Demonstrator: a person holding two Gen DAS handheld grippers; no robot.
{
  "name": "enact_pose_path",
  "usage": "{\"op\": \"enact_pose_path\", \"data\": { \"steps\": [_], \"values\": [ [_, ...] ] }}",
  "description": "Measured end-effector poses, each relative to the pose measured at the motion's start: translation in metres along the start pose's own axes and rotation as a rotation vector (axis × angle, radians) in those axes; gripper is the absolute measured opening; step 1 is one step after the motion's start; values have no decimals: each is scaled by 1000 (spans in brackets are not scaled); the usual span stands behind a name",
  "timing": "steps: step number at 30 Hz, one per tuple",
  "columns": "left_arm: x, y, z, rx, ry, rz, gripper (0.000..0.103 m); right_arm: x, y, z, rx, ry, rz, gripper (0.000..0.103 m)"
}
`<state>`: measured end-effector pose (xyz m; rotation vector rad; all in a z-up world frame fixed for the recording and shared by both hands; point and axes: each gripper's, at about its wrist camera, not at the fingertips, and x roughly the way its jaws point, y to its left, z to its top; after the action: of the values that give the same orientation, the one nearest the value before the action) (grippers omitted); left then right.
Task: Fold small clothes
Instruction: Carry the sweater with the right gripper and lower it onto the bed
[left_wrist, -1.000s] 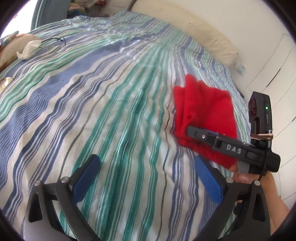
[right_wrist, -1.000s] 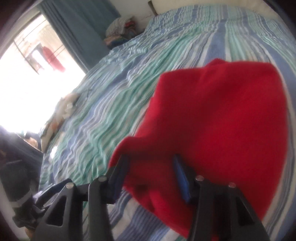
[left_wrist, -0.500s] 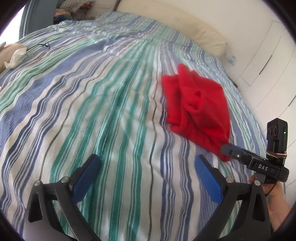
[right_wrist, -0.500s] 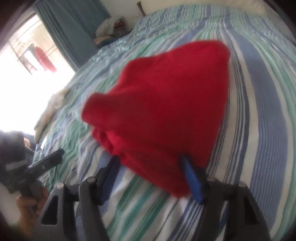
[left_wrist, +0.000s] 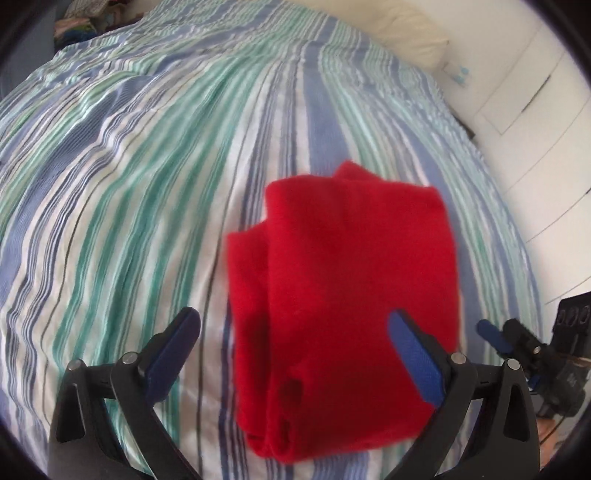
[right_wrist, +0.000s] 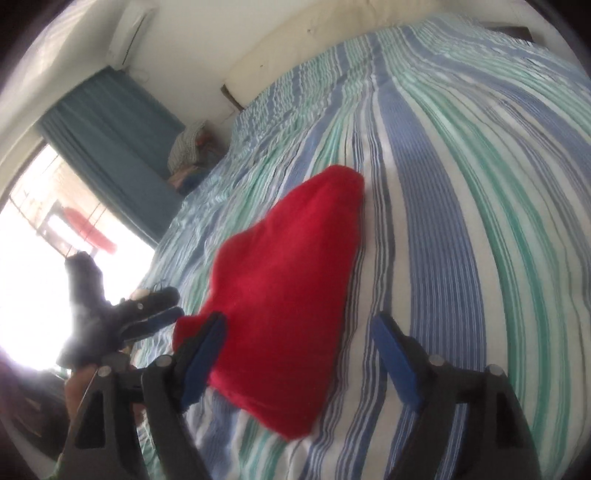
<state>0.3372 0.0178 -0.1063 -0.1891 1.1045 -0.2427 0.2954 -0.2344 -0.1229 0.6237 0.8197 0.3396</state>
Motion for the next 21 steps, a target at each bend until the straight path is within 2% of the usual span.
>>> {"op": "enact_pose_path", "data": {
  "steps": [1, 2, 7, 9, 10, 11, 12, 14, 18, 21],
  "values": [
    [12, 9, -4, -11, 37, 15, 101, 10, -7, 8, 45, 14, 15, 80],
    [20, 18, -7, -21, 62, -5, 101, 21, -14, 14, 84, 30, 34, 80],
    [31, 23, -11, -16, 68, -78, 103, 88, -19, 18, 138, 136, 114, 80],
    [36, 20, -11, -26, 78, -80, 102, 109, 1, 13, 40, 169, 69, 64],
    [34, 15, -12, -10, 69, -90, 88, 113, 14, 9, -22, 166, 13, 49],
    [30, 9, -13, 14, 62, -131, 37, 112, 26, 8, -66, 149, -32, 41],
    [25, 4, -13, 10, 69, -171, 28, 106, 36, 7, -95, 123, -56, 37],
    [2, -8, -11, 18, 22, -198, 25, 88, 56, 11, -166, 84, -78, 29],
    [-57, -45, -4, 85, -102, -302, 25, 26, 101, 22, -383, -21, -104, 27],
    [-96, -77, -2, 143, -157, -368, 25, -31, 114, 44, -419, -98, -76, 28]
  ]
}}
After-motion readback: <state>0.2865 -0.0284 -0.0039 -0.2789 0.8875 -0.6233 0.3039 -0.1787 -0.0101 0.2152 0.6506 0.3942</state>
